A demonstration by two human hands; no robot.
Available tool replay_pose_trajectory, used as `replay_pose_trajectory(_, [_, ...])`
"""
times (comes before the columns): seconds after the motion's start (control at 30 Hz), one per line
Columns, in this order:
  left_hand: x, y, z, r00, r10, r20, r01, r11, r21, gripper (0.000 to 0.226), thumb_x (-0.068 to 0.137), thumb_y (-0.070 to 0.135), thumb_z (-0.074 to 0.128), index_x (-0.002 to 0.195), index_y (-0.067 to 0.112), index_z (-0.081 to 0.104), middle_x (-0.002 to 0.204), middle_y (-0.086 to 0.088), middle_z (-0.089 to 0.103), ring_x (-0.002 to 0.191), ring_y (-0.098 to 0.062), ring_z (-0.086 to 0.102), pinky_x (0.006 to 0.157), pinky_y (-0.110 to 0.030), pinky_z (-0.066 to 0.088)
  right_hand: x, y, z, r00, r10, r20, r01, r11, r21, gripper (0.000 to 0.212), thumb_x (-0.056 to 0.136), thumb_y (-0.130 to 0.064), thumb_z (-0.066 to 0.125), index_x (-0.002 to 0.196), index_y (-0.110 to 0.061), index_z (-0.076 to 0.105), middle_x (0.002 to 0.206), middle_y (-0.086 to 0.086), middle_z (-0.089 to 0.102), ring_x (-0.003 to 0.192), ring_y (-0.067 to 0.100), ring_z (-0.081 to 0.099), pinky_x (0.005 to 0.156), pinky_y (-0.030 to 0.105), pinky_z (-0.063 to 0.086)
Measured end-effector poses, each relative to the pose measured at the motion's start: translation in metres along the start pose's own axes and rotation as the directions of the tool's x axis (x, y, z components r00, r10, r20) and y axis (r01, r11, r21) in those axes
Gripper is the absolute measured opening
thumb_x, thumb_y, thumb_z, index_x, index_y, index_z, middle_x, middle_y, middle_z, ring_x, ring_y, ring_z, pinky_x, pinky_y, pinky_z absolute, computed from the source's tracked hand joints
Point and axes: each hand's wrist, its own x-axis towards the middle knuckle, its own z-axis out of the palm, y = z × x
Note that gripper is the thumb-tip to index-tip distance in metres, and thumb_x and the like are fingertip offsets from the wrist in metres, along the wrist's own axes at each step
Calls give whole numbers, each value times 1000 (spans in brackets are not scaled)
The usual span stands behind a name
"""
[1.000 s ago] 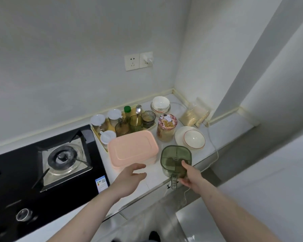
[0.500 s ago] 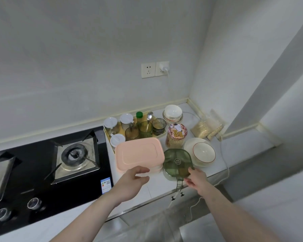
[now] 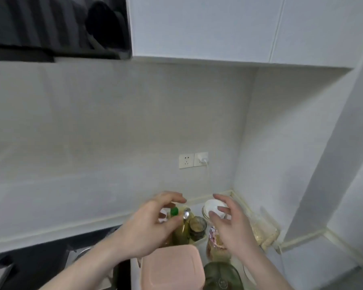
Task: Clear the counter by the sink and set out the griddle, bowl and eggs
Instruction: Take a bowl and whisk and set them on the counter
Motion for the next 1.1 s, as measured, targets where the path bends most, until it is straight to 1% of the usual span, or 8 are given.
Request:
replay_pose_trajectory(0.1, [17,47,-47,978,173,-117,-160,980,116,31,98,33,65,126,43,61,137,35,51,123,8,51,99,-18,48,19,-79,-14,973,-226,-36,228,973,42,39,95,-26,68,123,-51,57,126,-26,56,114,-5,58,86,13,47])
replay_pose_trajectory(0.23, [25,101,-99,895,382,-230,-319,909,268,32,95,30,67,126,39,63,136,29,52,123,1,54,95,-22,50,33,-162,-32,872,-470,-137,482,873,70,38,94,-15,69,123,-39,63,126,-22,61,116,-4,58,87,14,53])
replay_pose_trajectory(0.43, [19,155,-153,762,574,-301,-399,781,480,33,91,28,71,122,34,62,132,25,54,118,-4,58,90,-26,52,39,-238,-49,710,-675,-199,699,710,87,39,92,-7,70,123,-28,64,125,-17,63,118,4,60,84,15,53])
replay_pose_trajectory(0.6, [0,184,-186,706,658,-262,-330,633,700,36,92,36,66,126,34,58,141,22,46,126,1,51,99,-26,48,37,-283,-53,619,-757,-208,784,612,107,39,91,-6,69,120,-32,63,125,-19,63,119,6,60,87,21,54])
replay_pose_trajectory(0.7, [-10,194,-202,690,683,-238,-243,529,813,39,89,37,63,127,32,56,145,17,45,126,-6,51,100,-26,45,33,-302,-52,583,-795,-169,812,577,90,40,91,-9,68,121,-35,62,128,-21,62,122,5,58,90,25,54])
replay_pose_trajectory(0.8, [-14,199,-219,696,677,-238,-179,485,856,40,89,39,60,128,32,56,146,15,45,123,-9,52,101,-30,44,32,-314,-50,551,-822,-145,834,549,57,42,91,-10,69,123,-37,61,130,-22,60,124,5,56,92,27,51])
replay_pose_trajectory(0.93, [-9,193,-235,708,654,-267,-108,474,874,41,88,38,59,129,31,57,145,14,46,123,-12,52,102,-31,44,36,-315,-48,557,-820,-134,829,557,41,46,91,-12,70,126,-38,59,131,-25,58,125,1,54,95,25,49])
replay_pose_trajectory(1.1, [14,169,-229,780,572,-255,-87,502,860,46,87,46,58,131,33,56,146,16,41,124,-11,48,100,-36,46,36,-287,-49,626,-759,-177,777,627,57,49,89,-11,72,127,-39,59,131,-24,59,125,1,55,97,29,51])
